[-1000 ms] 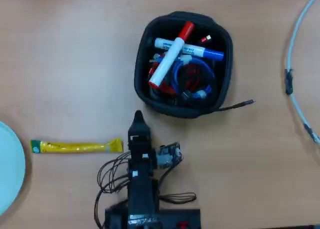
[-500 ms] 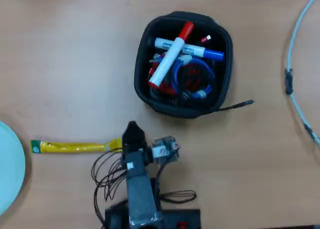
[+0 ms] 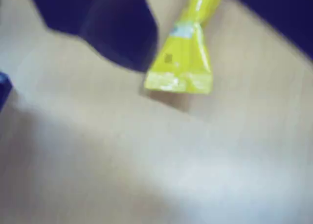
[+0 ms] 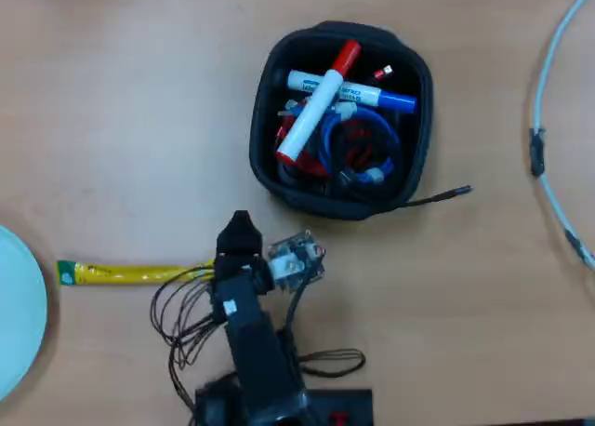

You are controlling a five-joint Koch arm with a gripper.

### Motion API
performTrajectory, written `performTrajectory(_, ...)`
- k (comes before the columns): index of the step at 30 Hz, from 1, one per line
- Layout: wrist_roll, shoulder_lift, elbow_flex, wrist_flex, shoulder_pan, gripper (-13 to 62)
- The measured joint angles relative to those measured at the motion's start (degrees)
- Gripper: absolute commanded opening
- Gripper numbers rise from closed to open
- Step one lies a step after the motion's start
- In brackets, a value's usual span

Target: Pick up the yellow instant coffee stick, then put it in the black bowl

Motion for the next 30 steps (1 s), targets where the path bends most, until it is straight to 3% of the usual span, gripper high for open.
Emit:
performTrajectory(15, 27.86, -17.67, -19.78, 9.58, -20.48, 55.7)
performTrajectory(30, 41.66, -31.38, -26.28, 9.93, -35.86, 56.4)
